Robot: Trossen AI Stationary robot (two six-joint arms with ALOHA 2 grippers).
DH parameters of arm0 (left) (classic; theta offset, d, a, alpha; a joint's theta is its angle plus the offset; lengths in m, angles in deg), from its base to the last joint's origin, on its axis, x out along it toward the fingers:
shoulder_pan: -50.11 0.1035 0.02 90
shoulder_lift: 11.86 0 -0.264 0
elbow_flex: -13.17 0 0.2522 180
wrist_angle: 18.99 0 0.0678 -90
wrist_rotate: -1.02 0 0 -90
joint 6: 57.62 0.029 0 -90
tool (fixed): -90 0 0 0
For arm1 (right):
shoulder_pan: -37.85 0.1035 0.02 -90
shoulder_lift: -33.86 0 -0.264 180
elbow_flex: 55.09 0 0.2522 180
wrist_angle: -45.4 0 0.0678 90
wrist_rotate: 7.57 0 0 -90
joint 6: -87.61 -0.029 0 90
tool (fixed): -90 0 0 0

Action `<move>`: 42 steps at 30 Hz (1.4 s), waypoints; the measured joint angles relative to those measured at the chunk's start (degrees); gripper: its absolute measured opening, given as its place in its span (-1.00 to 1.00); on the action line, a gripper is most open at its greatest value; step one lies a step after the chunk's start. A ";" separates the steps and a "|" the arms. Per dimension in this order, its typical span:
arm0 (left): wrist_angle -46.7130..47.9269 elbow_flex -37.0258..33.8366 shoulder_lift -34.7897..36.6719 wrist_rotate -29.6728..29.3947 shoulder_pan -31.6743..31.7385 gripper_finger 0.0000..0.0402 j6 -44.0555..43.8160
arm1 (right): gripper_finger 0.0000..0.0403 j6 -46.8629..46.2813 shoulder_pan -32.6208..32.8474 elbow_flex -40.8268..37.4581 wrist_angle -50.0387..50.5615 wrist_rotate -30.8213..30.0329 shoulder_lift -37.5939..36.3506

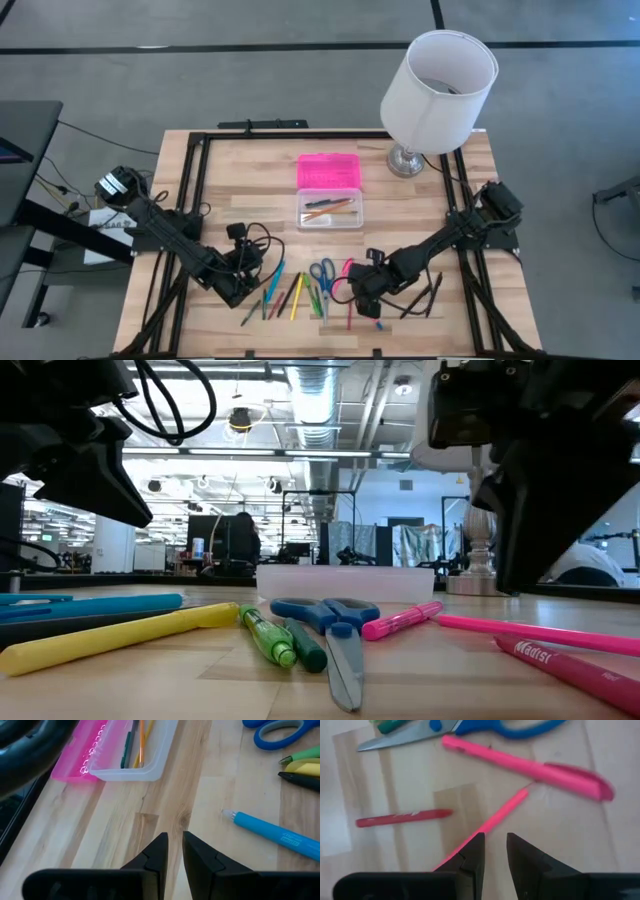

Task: Pick & place school supplies into a supply box
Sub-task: Put the pink pencil into the supply box

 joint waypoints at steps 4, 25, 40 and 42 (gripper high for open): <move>0.01 0.00 0.00 0.00 0.00 -0.74 0.00 | -0.64 -5.22 1.62 0.00 0.05 0.27 0.00; 0.02 0.02 0.00 0.00 0.00 -0.74 -0.02 | -0.64 -21.17 5.85 -0.02 -2.10 3.88 1.56; 0.02 0.02 -0.11 -1.29 0.02 -0.74 -0.02 | -0.65 -21.18 6.22 0.13 -1.68 5.52 3.98; 0.02 0.02 -0.11 -1.31 0.02 -0.74 -0.02 | -0.66 -22.09 6.20 0.23 0.00 5.49 4.34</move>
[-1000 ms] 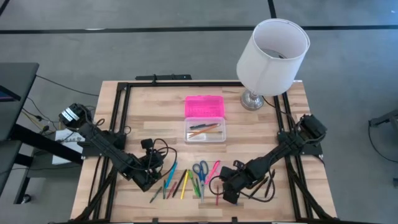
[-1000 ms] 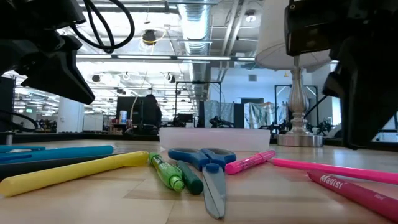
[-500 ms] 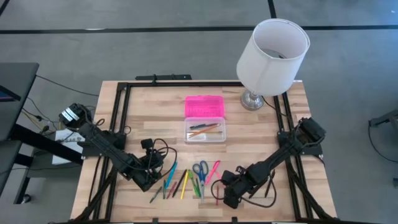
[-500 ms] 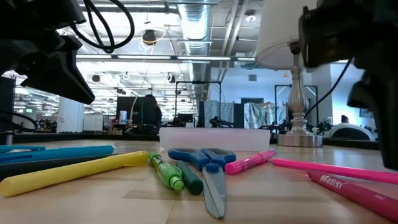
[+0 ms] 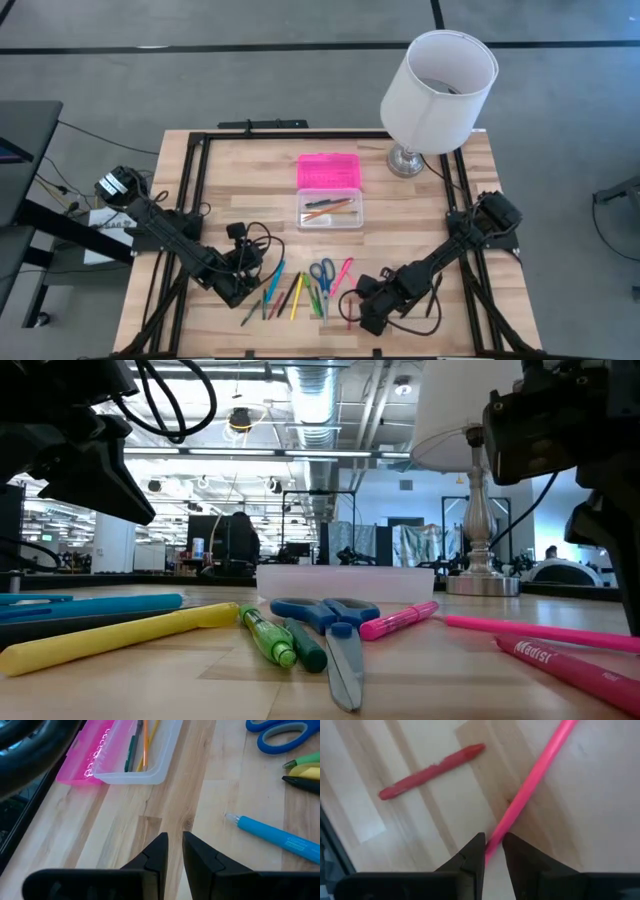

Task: Pick & place school supplies into a supply box
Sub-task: Put the pink pencil into the supply box

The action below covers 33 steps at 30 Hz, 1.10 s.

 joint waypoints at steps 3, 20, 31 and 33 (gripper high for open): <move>0.06 0.00 0.00 0.00 0.00 -0.74 0.00 | -0.69 -1.65 -0.58 0.24 2.17 -0.04 1.07; 0.13 0.00 0.00 -0.17 0.00 -0.74 0.02 | -0.90 14.02 -6.49 0.60 15.20 0.88 1.45; -0.45 -3.21 -0.02 -0.83 0.07 -0.74 -1.05 | -0.89 30.10 -6.78 0.60 20.54 -3.41 1.41; -0.43 -3.54 -0.02 -0.88 0.09 -0.74 -1.70 | -0.90 30.57 -6.78 0.60 20.82 -3.76 1.41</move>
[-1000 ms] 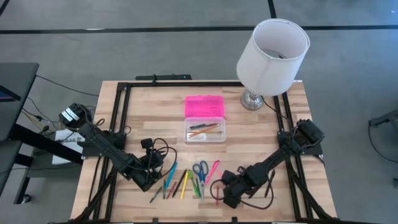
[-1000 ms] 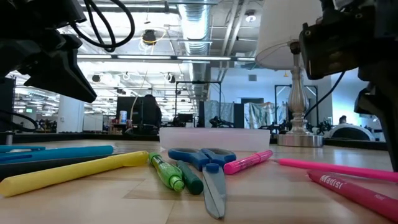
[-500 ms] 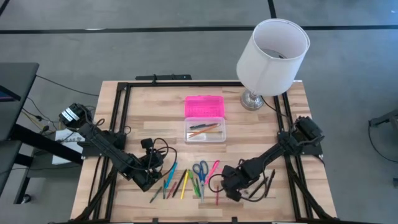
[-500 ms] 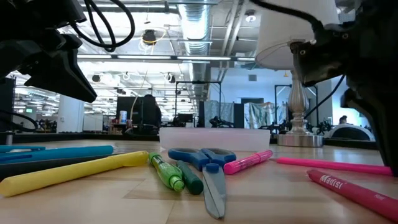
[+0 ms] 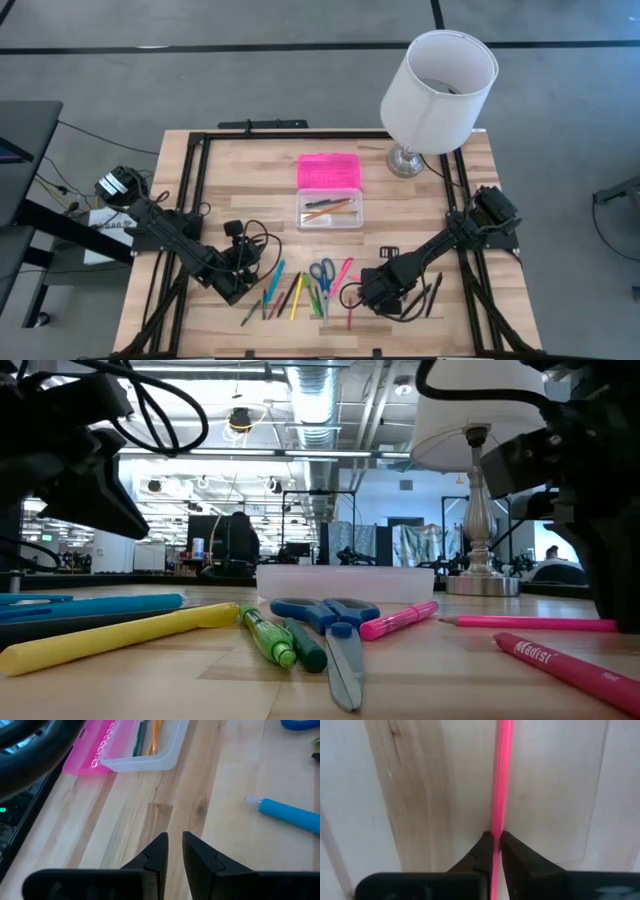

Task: Pick & place school supplies into a supply box
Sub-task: Put the pink pencil into the supply box

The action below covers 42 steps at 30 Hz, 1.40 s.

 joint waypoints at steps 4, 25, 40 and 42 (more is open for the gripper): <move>-0.52 0.00 0.00 -0.21 0.00 -0.74 0.01 | -0.92 0.03 0.00 0.00 0.04 -0.21 0.00; -0.60 0.00 0.00 -0.58 0.00 -0.74 0.15 | -0.97 1.49 1.57 2.08 0.87 -1.42 0.66; -0.60 -0.02 0.00 -0.56 0.00 -0.74 0.15 | -0.99 1.49 2.25 2.16 1.28 -2.58 0.70; -0.60 -0.02 0.00 -0.56 0.00 -0.74 0.15 | -0.98 1.49 2.27 2.16 1.27 -2.57 0.70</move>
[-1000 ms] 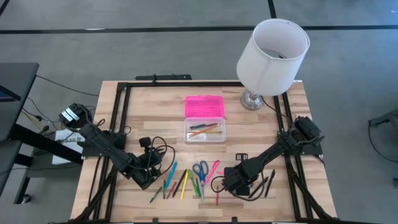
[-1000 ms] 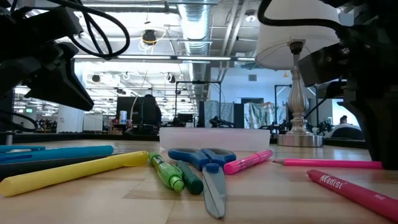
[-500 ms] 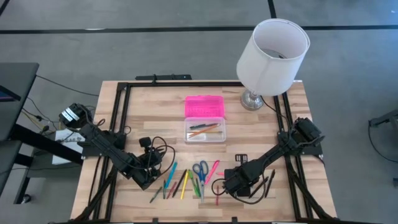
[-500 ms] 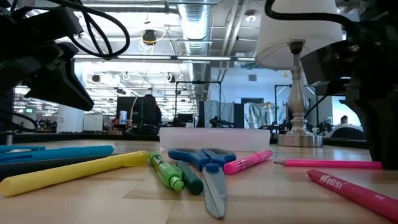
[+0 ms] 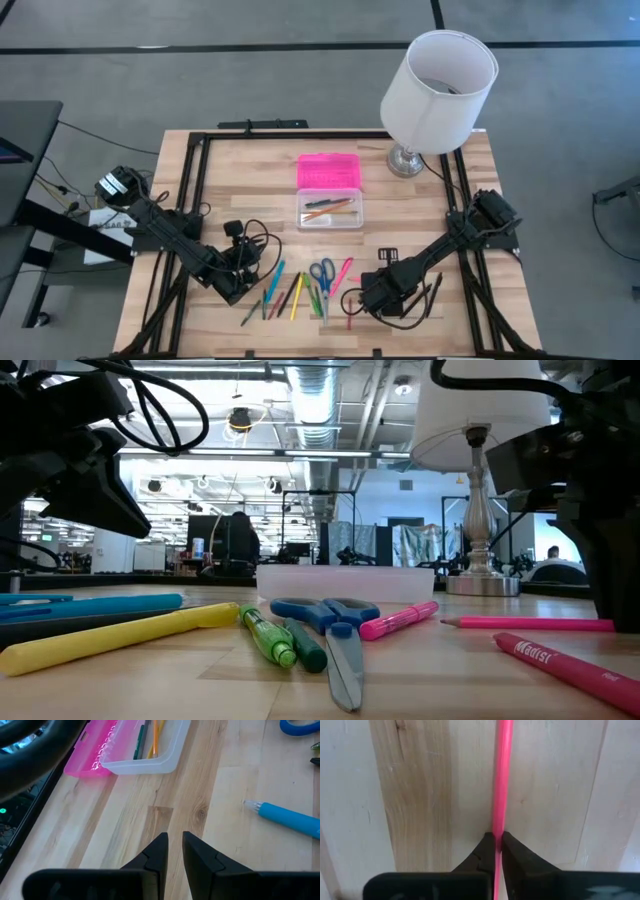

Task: Pick & place school supplies into a supply box
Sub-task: Put the pink pencil into the supply box

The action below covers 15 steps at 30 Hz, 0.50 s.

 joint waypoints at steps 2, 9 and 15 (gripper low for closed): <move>0.00 0.00 0.00 0.00 0.00 -0.74 0.00 | -0.96 0.00 0.00 0.00 -0.05 0.29 0.00; 0.00 0.00 0.00 0.00 0.00 -0.74 0.00 | -0.91 -0.02 0.07 0.60 -0.08 2.22 0.03; 0.00 0.00 0.00 0.00 0.00 -0.74 0.00 | -0.97 0.36 1.00 3.69 1.90 1.08 0.50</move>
